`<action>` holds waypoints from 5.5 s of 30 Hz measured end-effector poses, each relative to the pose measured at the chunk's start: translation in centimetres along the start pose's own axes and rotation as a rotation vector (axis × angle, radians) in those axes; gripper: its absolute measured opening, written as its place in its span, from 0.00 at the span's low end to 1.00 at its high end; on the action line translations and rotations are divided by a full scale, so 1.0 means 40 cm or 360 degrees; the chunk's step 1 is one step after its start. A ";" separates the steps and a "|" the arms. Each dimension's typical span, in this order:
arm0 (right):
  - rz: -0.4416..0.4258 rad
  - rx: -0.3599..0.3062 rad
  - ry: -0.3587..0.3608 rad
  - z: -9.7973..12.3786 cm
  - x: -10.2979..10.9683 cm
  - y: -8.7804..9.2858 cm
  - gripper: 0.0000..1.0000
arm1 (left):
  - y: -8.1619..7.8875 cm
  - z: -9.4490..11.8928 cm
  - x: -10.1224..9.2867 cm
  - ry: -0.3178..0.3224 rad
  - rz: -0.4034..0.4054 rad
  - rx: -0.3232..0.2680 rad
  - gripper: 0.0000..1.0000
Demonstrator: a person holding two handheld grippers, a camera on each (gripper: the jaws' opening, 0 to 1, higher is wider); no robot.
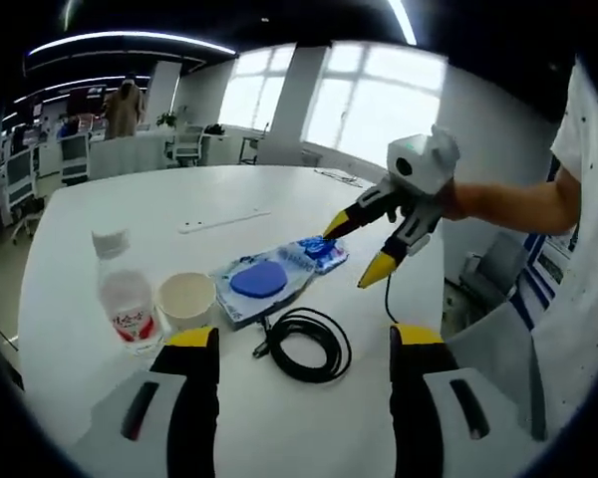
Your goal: Arrange the tabletop items into an orderly group along one side of the table until the central work area is clear of visible clutter.
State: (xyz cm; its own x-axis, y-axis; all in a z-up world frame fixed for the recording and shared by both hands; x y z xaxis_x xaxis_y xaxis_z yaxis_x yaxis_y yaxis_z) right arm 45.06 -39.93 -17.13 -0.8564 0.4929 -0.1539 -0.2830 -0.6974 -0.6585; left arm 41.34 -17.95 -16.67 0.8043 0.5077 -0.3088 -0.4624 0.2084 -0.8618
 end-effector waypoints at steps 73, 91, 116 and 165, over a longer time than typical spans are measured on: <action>-0.0821 0.0099 0.0140 -0.178 0.041 0.122 0.00 | 0.142 -0.289 0.054 -0.0431 0.0290 0.0510 0.04; -0.0835 0.0006 0.0270 -0.040 0.000 0.120 0.00 | 0.039 -0.318 -0.017 -0.0334 0.0187 0.0426 0.03; -0.0914 0.0013 0.0442 0.118 -0.043 0.211 0.00 | -0.033 -0.435 -0.132 -0.0150 0.0076 0.0397 0.03; -0.1243 0.0218 0.0330 0.013 -0.139 0.405 0.00 | 0.058 -0.653 -0.073 -0.0087 0.0283 0.0642 0.04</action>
State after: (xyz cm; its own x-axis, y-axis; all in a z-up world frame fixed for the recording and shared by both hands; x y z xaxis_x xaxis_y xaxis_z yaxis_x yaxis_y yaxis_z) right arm 45.00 -54.25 -26.57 -0.2967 0.9397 0.1698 -0.8267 -0.1637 -0.5383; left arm 47.67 -40.78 -28.26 0.6832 0.6064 -0.4068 -0.7091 0.4178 -0.5680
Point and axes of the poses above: the point that each gripper's makers call its tool centre point, and the gripper's own axes: z roughly backward along the fingers, x roughly to its left, y roughly out of its underside, the point moved 7 cm from there along z, roughly backward along the fingers, and after that the axes turned 6 degrees about y, right-handed, at the moved point
